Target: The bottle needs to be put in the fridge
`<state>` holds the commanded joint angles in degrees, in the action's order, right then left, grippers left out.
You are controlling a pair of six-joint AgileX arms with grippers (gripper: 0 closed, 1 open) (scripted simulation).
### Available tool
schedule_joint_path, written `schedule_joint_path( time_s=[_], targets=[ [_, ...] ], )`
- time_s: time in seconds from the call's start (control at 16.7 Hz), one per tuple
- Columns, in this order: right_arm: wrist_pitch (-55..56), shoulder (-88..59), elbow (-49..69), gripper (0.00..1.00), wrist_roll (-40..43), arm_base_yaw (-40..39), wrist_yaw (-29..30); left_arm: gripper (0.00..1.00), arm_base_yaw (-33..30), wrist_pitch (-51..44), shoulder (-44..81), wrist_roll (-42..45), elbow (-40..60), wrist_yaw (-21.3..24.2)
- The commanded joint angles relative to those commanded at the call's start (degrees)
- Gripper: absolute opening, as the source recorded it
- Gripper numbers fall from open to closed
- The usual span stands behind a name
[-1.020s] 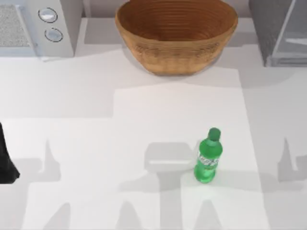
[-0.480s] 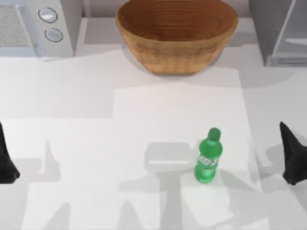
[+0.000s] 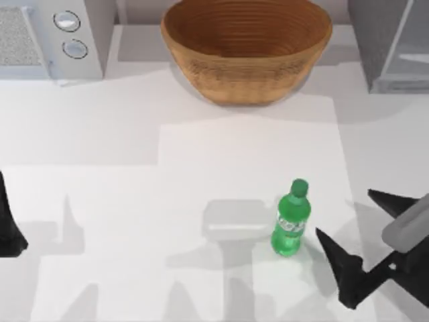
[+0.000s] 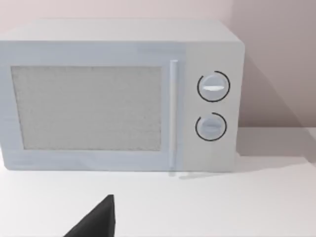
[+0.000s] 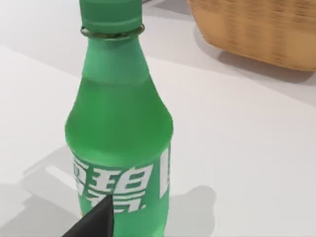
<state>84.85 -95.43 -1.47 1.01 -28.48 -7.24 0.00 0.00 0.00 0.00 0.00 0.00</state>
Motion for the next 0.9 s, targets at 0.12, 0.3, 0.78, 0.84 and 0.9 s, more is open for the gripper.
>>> schedule_joint_path(
  time_s=[0.12, 0.3, 0.78, 0.84, 0.9],
  targets=[
    [7.3, -7.7, 0.2, 1.0, 0.1, -2.4, -0.7, 1.0, 0.0, 0.0, 0.0, 0.0, 0.0, 0.0],
    [14.7, -15.2, 0.7, 1.0, 0.1, -4.9, -1.4, 1.0, 0.0, 0.0, 0.0, 0.0, 0.0, 0.0],
    [15.8, -21.0, 0.5, 1.0, 0.1, -5.3, -1.6, 1.0, 0.0, 0.0, 0.0, 0.0, 0.0, 0.0],
    [16.1, -20.6, 1.0, 1.0, 0.1, -5.4, -1.6, 1.0, 0.0, 0.0, 0.0, 0.0, 0.0, 0.0],
    [16.5, -20.1, 1.7, 1.0, 0.2, -5.5, -1.7, 1.0, 0.0, 0.0, 0.0, 0.0, 0.0, 0.0]
  ],
)
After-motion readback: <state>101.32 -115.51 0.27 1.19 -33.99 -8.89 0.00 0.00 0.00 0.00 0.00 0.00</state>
